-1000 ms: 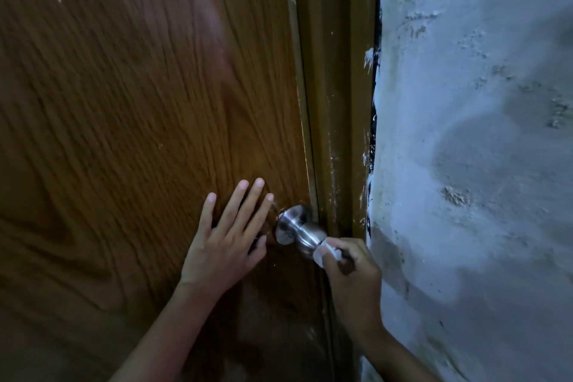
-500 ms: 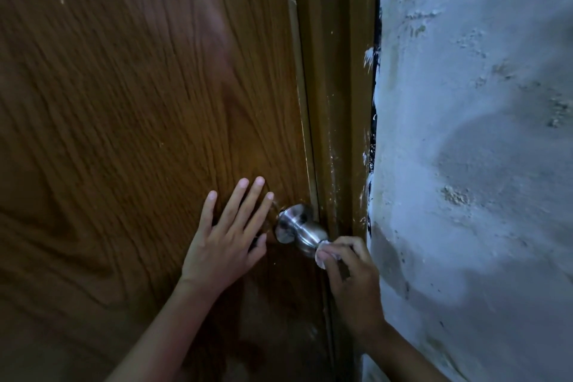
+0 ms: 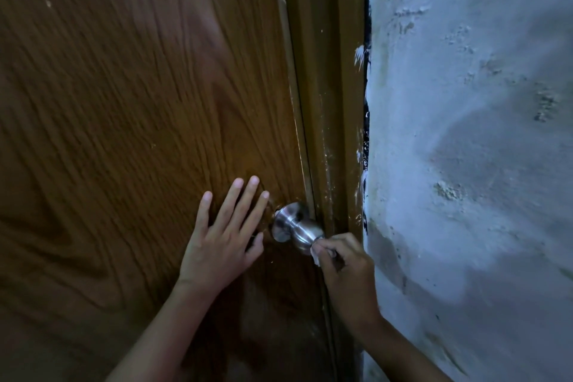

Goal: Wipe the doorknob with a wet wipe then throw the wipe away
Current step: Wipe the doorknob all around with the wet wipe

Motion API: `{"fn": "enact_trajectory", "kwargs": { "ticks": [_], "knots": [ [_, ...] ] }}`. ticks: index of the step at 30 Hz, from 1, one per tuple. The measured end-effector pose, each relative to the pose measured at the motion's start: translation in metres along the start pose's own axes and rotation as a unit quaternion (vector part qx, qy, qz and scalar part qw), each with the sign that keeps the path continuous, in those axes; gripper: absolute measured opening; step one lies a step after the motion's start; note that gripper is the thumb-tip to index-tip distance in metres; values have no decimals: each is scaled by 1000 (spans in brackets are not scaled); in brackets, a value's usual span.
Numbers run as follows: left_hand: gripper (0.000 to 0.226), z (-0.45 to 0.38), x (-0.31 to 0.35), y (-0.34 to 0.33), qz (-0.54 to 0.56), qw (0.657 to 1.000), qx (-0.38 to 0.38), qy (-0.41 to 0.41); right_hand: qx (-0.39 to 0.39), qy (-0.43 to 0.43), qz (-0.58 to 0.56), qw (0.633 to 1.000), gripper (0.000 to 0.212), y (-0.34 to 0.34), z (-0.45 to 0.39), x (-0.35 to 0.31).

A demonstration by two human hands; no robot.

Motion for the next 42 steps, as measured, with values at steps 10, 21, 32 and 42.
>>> {"fn": "enact_trajectory", "kwargs": {
  "ticks": [10,21,32,42],
  "knots": [
    [68,-1,1,-1,-2,1000,0,-7,-31,8,-12,999,9,1,-5,-3],
    [69,-1,0,0,-3,1000,-6,-6,0,-11,-29,1000,22,21,-20,1],
    [70,-1,0,0,15,1000,-1,-2,-73,-173,-66,980,19,-9,-56,8],
    [66,-1,1,-1,9,1000,1,-6,-73,30,8,997,19,-30,-73,-42]
  ]
}}
Point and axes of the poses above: each hand's wrist, its own z-axis away from the middle knuckle, its own y-axis out of the back of the hand, x = y × z, the point moved 7 cm from there along -z, towards the middle knuckle, and after that the axes turned 9 degrees about y, right-handed, at the moved point
